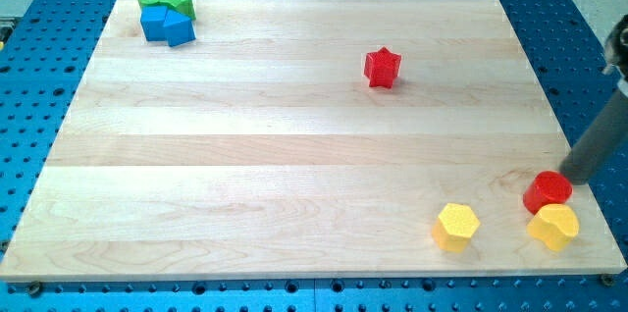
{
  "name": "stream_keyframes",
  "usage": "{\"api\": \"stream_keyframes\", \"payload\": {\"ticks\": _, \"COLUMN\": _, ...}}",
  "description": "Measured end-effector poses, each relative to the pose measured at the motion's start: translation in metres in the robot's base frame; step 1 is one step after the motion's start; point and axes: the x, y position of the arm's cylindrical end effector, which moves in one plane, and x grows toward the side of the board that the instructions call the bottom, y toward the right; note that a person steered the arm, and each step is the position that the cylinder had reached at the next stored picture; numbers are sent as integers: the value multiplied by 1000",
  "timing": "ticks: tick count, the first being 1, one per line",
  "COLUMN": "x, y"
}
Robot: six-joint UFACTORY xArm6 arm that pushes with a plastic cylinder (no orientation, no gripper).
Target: Slide the yellow heart to the top right of the yellow hexagon
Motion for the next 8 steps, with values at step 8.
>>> {"api": "stream_keyframes", "payload": {"ticks": 8, "x": -7, "y": -128}}
